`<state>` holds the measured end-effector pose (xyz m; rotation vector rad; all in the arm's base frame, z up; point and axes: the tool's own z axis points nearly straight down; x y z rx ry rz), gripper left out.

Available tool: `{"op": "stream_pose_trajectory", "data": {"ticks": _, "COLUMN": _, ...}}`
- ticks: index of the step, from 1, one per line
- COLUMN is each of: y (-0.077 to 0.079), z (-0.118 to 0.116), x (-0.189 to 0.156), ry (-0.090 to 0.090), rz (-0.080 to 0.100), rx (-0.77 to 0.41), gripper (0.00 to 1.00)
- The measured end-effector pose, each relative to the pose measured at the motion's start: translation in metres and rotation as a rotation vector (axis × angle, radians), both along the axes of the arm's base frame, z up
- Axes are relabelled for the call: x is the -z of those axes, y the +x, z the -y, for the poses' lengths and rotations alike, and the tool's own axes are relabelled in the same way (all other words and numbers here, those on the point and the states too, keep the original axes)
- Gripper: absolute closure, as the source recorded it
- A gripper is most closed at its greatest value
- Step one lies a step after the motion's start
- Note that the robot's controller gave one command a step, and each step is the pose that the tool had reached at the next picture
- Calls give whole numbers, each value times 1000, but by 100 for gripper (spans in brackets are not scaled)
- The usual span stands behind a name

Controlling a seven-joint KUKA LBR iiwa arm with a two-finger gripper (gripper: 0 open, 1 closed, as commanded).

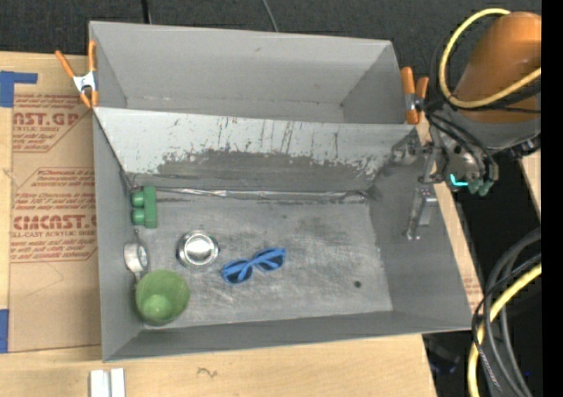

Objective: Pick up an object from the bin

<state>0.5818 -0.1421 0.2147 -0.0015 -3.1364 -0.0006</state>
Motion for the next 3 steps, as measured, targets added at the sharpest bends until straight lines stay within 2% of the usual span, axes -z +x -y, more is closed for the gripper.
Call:
{"op": "stream_pose_trajectory", "data": {"ticks": 1, "y": -25, "z": -81, "x": 115, "ry": 4, "rz": -2, "rx": 36, "gripper": 0}}
{"op": "stream_pose_trajectory", "data": {"ticks": 2, "y": -55, "z": -142, "x": 142, "ry": 2, "rz": 8, "rx": 23, "gripper": 0}}
{"op": "stream_pose_trajectory", "data": {"ticks": 3, "y": -46, "z": -190, "x": 143, "ry": 0, "rz": 13, "rx": -155, "gripper": 0}}
